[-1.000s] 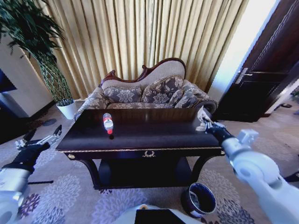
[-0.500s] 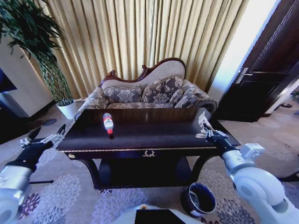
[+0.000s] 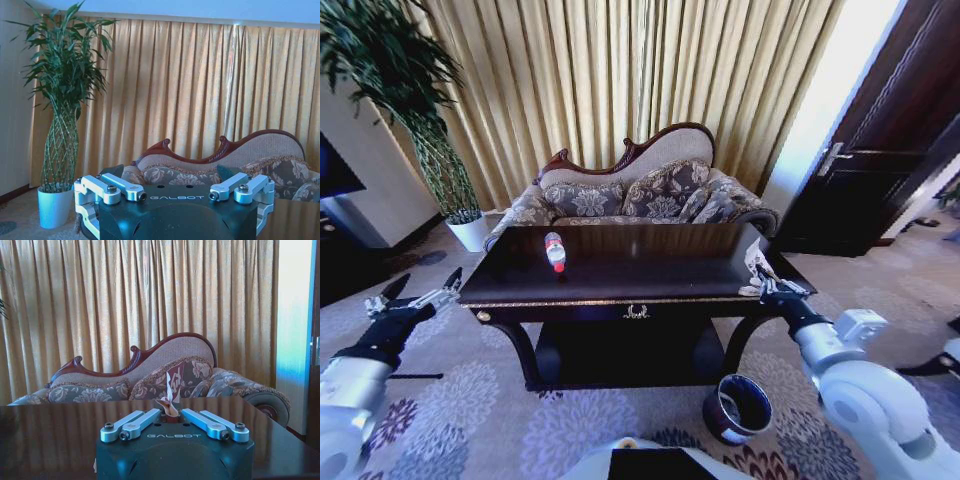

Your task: Move to the front of the table and place the trash on the table into the trash bin.

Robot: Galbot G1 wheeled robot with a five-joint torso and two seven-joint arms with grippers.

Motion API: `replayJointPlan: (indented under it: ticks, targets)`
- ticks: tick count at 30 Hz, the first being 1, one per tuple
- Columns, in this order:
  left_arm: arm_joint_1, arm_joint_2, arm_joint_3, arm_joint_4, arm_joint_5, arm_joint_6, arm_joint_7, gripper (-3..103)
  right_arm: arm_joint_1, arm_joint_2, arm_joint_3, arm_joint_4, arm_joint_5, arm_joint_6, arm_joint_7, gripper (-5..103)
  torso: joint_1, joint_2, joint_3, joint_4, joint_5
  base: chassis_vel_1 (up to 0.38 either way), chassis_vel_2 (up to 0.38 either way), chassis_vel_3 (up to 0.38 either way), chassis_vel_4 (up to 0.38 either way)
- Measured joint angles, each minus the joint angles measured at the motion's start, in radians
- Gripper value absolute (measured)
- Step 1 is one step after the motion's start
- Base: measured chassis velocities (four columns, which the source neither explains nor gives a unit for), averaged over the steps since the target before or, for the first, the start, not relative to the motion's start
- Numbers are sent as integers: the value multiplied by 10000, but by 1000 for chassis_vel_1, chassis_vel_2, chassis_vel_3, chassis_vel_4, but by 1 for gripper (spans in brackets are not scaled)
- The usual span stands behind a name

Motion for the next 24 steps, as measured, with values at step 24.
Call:
replayJointPlan:
  ticks: [24]
  targets:
    - [-72,-245,-257,2,-16,-49,44,100,14,943,-1700,-6323,-3530,-852,-995,0,5,-3,3,-2,1,8,-8,-8,6]
